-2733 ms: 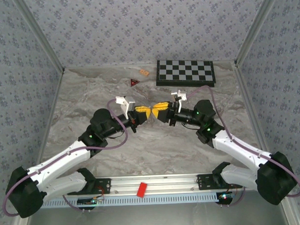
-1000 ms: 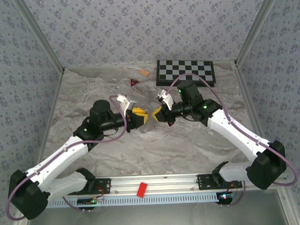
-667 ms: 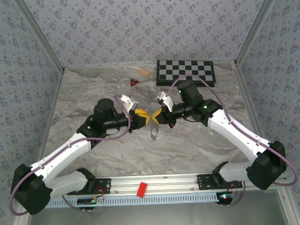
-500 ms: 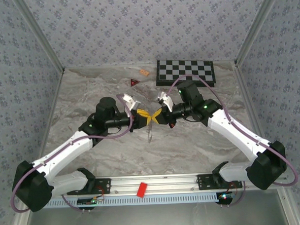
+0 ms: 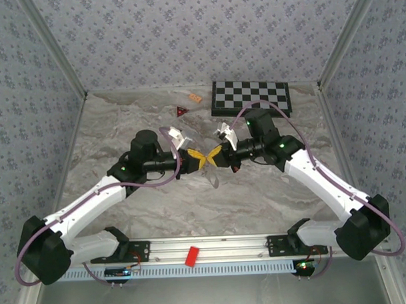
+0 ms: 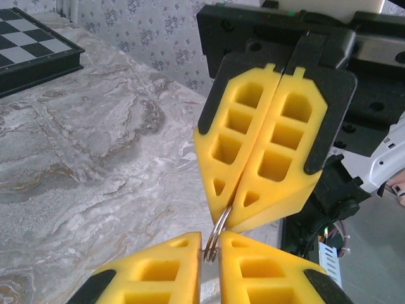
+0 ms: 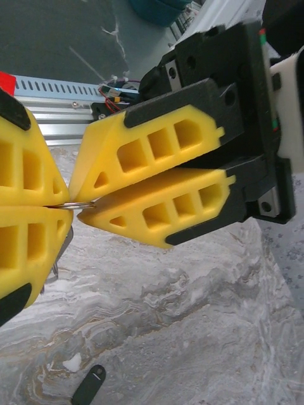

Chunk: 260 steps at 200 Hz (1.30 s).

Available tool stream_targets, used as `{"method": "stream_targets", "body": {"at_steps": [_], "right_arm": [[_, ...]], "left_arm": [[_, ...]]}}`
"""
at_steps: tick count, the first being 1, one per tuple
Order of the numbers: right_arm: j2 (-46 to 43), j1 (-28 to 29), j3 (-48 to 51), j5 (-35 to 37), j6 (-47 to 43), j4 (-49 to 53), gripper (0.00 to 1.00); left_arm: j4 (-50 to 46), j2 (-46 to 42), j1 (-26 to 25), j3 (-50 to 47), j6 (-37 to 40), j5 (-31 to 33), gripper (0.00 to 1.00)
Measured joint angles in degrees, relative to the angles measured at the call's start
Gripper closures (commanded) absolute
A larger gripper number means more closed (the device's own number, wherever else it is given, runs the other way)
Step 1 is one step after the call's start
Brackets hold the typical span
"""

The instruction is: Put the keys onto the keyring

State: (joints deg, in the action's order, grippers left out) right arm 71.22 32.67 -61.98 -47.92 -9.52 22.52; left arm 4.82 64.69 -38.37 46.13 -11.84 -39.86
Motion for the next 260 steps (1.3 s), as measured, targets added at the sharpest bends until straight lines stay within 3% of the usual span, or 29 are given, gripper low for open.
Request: {"method": "stream_targets", "body": {"at_steps": [11, 32, 41, 63, 82, 122, 180, 260], "right_arm": [[-0.2, -0.1, 0.1, -0.5, 0.1, -0.4, 1.00], [-0.2, -0.2, 0.1, -0.6, 0.1, -0.5, 1.00], [-0.2, -0.2, 0.2, -0.6, 0.2, -0.6, 0.85], [-0.6, -0.1, 0.9, -0.5, 1.4, -2.3, 0.73], [-2.1, -0.2, 3.0, 0.0, 3.2, -4.8, 0.71], [-8.6, -2.2, 11.0, 2.3, 10.5, -16.2, 0.71], [-13.4, -4.3, 24.6, 7.6, 25.8, -41.6, 0.75], [-13.4, -3.7, 27.8, 10.0, 38.0, -62.5, 0.75]], "left_arm": [[0.1, 0.0, 0.0, 0.0, 0.1, -0.2, 1.00], [0.3, 0.0, 0.0, 0.0, -0.4, -0.6, 1.00], [0.5, 0.0, 0.0, 0.0, -0.9, -0.6, 1.00], [2.6, 0.0, -0.3, -0.2, -2.0, -0.2, 1.00], [6.5, -0.1, -0.4, -1.5, -3.6, 0.9, 1.00], [14.8, -0.2, -1.7, -4.9, -7.8, 3.7, 1.00], [25.1, -0.2, -5.5, -5.7, -12.6, 10.4, 1.00], [37.2, 0.0, -7.8, -7.1, -19.0, 19.8, 1.00]]}}
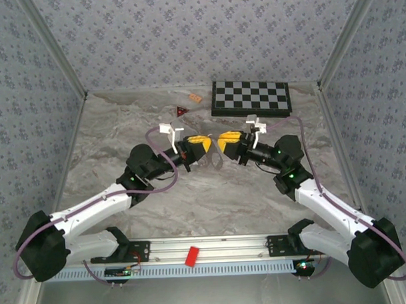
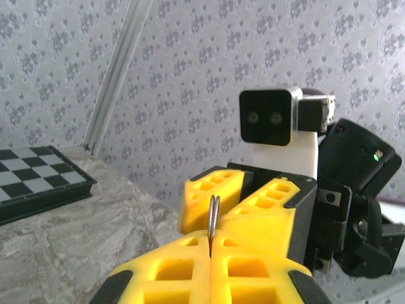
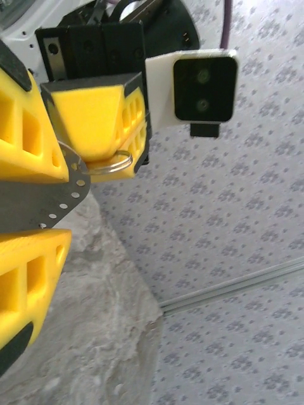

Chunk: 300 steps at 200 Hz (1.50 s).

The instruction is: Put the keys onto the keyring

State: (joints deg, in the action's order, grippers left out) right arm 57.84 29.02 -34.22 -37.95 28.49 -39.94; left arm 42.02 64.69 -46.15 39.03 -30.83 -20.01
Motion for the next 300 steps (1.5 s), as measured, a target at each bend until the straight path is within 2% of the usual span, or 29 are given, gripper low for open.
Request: {"method": "stream_targets", "body": {"at_steps": [103, 170, 193, 212, 292, 300], "right_arm": [[4.1, 1.7, -0.9, 0.1, 3.7, -7.2, 0.74], [4.9, 1.7, -2.4, -0.8, 4.5, -8.9, 0.92], [5.0, 1.6, -2.7, -0.8, 4.6, -9.2, 0.93], [5.0, 1.6, -2.7, -0.8, 4.5, -9.3, 1.00], [5.0, 1.5, -2.7, -0.8, 4.7, -9.1, 1.00], [5.0, 1.4, -2.7, -0.8, 4.7, -9.0, 1.00]], "left_arm": [[2.7, 2.1, -0.2, 0.2, -1.9, -0.1, 1.00], [1.6, 2.3, -0.1, 2.1, -1.9, -0.3, 1.00], [1.5, 2.3, -0.1, 2.5, -1.8, -0.5, 1.00], [1.5, 2.3, -0.1, 2.5, -1.9, -0.5, 1.00], [0.7, 2.3, -0.1, 2.8, -1.8, -0.5, 1.00], [-0.1, 2.3, -0.1, 3.1, -1.7, -0.5, 0.93]]}}
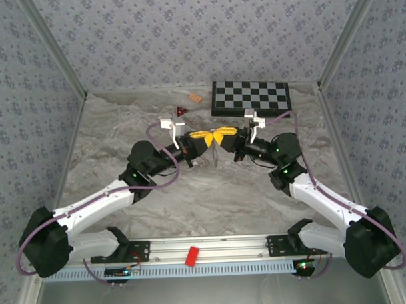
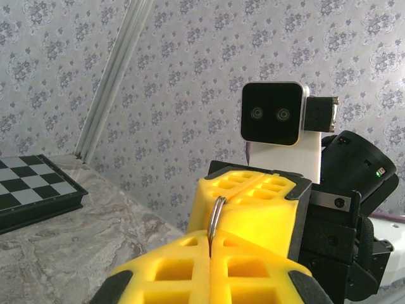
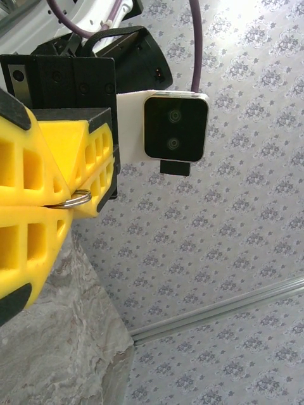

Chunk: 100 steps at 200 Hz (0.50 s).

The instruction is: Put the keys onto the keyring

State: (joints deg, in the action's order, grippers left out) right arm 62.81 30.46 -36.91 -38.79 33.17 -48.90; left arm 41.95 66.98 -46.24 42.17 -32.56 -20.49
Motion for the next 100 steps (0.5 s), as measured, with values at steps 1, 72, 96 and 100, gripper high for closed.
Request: {"method": "stream_targets", "body": {"at_steps": [1, 72, 96, 100], "right_arm": [[0.0, 0.0, 0.0, 0.0, 0.0, 0.0, 1.00], [0.0, -1.4, 0.0, -2.0, -3.4, 7.2, 1.00], [-0.1, -1.6, -1.3, -3.3, -7.6, 14.8, 1.00], [-0.1, -1.6, -1.8, -3.7, -8.4, 16.5, 1.00]], "left_arm": [[-0.1, 0.0, 0.0, 0.0, 0.0, 0.0, 0.92], [-9.9, -1.4, 1.5, 1.4, 3.9, -1.8, 0.68], [-14.6, -3.0, 3.4, 1.5, 5.9, -3.7, 0.68], [-15.3, -3.3, 3.7, 1.6, 6.3, -4.0, 0.68]]}}
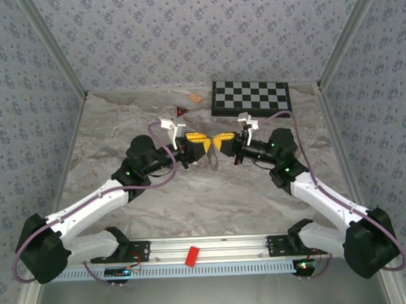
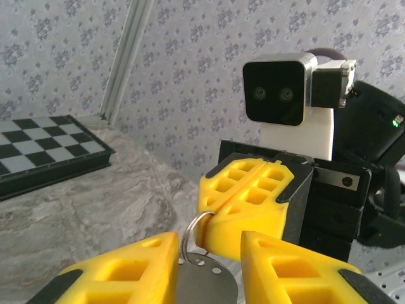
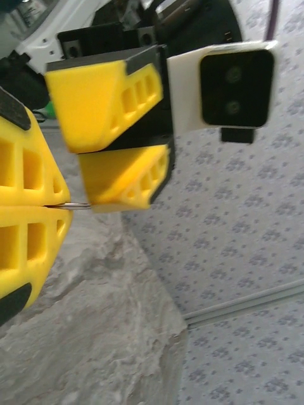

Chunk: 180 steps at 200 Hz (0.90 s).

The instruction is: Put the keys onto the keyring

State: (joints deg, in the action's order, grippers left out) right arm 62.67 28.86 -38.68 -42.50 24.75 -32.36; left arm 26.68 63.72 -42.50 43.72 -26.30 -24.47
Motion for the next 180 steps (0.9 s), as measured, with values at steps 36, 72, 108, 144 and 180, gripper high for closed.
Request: {"method": "stream_targets", "body": {"at_steps": [36, 72, 108, 144, 180], "right_arm": [[0.0, 0.0, -5.3, -2.4, -8.6, 14.2, 1.00], [0.8, 1.2, -11.6, -3.4, -18.3, 28.5, 1.00], [3.8, 3.7, -16.7, -3.4, -26.7, 40.1, 1.00], [5.2, 4.2, -17.2, -3.4, -30.9, 46.6, 1.00], [5.2, 4.2, -17.5, -3.5, -32.4, 48.8, 1.00]], "left_arm": [[-6.4, -2.2, 1.7, 0.4, 3.3, -2.5, 0.68], [-11.9, -2.9, 2.1, 0.4, 6.7, -4.0, 0.68], [-16.1, -2.9, 2.4, 0.4, 9.2, -5.9, 0.68], [-19.4, -2.9, 2.4, 0.4, 11.4, -7.2, 0.68], [-20.6, -2.4, 2.4, 0.4, 12.5, -9.1, 0.68]]}}
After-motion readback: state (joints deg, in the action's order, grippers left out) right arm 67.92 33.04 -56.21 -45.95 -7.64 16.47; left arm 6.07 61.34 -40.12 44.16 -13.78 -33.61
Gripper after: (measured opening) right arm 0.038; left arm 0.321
